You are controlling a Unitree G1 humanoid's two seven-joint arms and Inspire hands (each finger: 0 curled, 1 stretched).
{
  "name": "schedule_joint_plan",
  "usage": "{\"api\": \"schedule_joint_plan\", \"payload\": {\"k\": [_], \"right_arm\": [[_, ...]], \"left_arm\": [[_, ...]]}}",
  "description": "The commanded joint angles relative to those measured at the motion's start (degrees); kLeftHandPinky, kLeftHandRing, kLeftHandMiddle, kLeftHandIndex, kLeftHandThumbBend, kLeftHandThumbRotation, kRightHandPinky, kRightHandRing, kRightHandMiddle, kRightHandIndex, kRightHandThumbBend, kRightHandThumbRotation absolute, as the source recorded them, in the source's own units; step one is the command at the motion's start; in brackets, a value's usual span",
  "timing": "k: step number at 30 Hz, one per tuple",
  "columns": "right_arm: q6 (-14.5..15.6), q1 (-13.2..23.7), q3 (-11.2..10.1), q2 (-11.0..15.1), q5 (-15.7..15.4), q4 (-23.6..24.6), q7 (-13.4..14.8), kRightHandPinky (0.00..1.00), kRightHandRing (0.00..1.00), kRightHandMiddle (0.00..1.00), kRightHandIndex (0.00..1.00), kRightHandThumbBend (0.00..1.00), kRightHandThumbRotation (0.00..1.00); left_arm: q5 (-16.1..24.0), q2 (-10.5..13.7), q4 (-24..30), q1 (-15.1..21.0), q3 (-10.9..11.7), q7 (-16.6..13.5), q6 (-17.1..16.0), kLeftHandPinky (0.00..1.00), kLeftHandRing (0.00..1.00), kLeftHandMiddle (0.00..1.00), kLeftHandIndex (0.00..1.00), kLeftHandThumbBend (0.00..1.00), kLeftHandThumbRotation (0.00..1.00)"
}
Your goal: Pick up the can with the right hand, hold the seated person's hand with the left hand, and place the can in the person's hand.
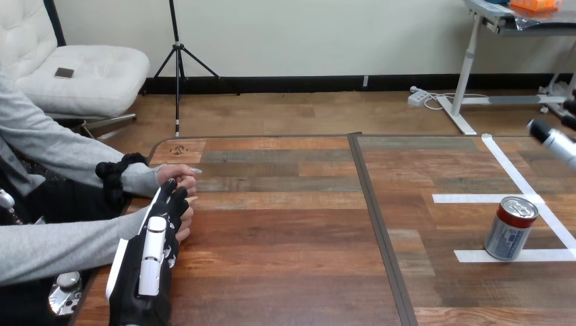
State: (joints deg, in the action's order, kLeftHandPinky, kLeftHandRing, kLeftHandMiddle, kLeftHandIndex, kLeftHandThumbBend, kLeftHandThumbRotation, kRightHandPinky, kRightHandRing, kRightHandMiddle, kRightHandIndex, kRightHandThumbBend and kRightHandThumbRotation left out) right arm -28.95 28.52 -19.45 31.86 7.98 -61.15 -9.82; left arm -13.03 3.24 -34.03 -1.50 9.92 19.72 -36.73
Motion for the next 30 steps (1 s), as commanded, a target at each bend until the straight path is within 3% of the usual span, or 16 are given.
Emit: {"api": "schedule_joint_plan", "payload": {"k": [1,6,12,18,30], "right_arm": [[-1.39,4.66,0.37,2.15,-0.96,-0.89,0.37,0.82,0.89,0.89,0.89,1.0,0.25],[-0.54,4.33,1.36,2.62,-2.65,-1.74,1.12,0.83,0.9,0.9,0.91,1.0,0.25],[0.21,3.68,3.54,3.18,-6.78,-2.45,4.71,0.83,0.9,0.89,0.91,1.0,0.27],[0.41,3.16,3.08,2.29,-6.49,-3.26,3.88,0.84,0.9,0.89,0.91,1.0,0.26],[2.72,2.22,4.23,1.58,-7.92,-5.19,3.95,0.88,0.93,0.91,0.93,1.0,0.27]], "left_arm": [[-0.27,0.56,1.82,2.29,-0.22,0.62,-0.45,1.0,0.96,0.94,0.95,0.43,1.0],[-0.14,0.56,1.65,2.33,-0.21,0.57,-0.78,1.0,0.96,0.94,0.95,0.43,1.0],[-0.01,0.56,1.32,2.44,-0.17,0.51,-1.14,1.0,0.95,0.93,0.95,0.43,1.0],[0.06,0.52,1.01,2.6,-0.09,0.4,-1.33,1.0,0.95,0.93,0.94,0.43,1.0],[0.19,0.76,1.4,2.6,-0.18,0.4,-0.76,1.0,0.95,0.93,0.94,0.45,1.0]]}}
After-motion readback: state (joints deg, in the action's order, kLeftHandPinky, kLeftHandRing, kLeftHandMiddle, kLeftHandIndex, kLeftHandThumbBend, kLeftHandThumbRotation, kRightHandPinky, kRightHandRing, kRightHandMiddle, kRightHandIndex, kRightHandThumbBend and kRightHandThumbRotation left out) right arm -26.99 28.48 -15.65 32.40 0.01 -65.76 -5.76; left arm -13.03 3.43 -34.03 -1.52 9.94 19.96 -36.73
